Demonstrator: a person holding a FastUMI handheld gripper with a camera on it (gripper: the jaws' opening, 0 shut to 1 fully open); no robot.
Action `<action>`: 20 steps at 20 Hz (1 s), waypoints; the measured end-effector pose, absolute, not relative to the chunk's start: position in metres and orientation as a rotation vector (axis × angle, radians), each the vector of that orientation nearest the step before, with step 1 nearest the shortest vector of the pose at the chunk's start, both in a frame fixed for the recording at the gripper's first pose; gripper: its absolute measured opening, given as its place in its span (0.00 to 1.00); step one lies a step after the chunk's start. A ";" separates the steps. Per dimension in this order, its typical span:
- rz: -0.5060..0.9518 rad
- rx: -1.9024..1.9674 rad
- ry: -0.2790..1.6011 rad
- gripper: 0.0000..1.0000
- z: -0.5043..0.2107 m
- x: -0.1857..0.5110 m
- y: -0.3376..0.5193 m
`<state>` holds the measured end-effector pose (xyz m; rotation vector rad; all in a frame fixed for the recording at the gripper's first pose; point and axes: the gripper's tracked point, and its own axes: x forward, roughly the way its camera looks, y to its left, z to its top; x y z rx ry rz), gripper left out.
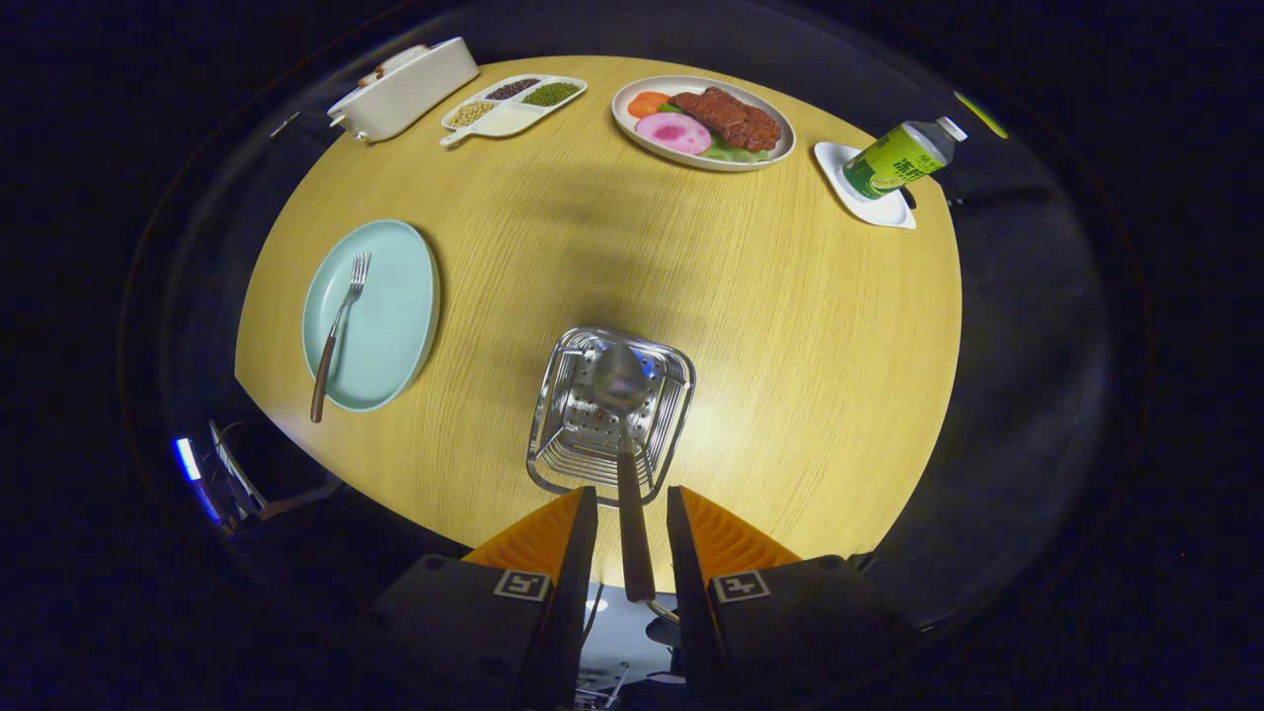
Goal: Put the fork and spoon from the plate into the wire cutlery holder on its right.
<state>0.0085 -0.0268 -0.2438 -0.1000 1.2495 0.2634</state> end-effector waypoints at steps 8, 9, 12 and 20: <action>0.274 0.090 0.887 0.46 -0.178 0.006 0.060; 0.286 0.130 0.854 0.46 -0.172 0.006 0.081; 0.323 0.186 0.778 0.46 -0.166 0.007 0.136; 0.414 0.181 0.851 0.64 -0.223 -0.004 0.259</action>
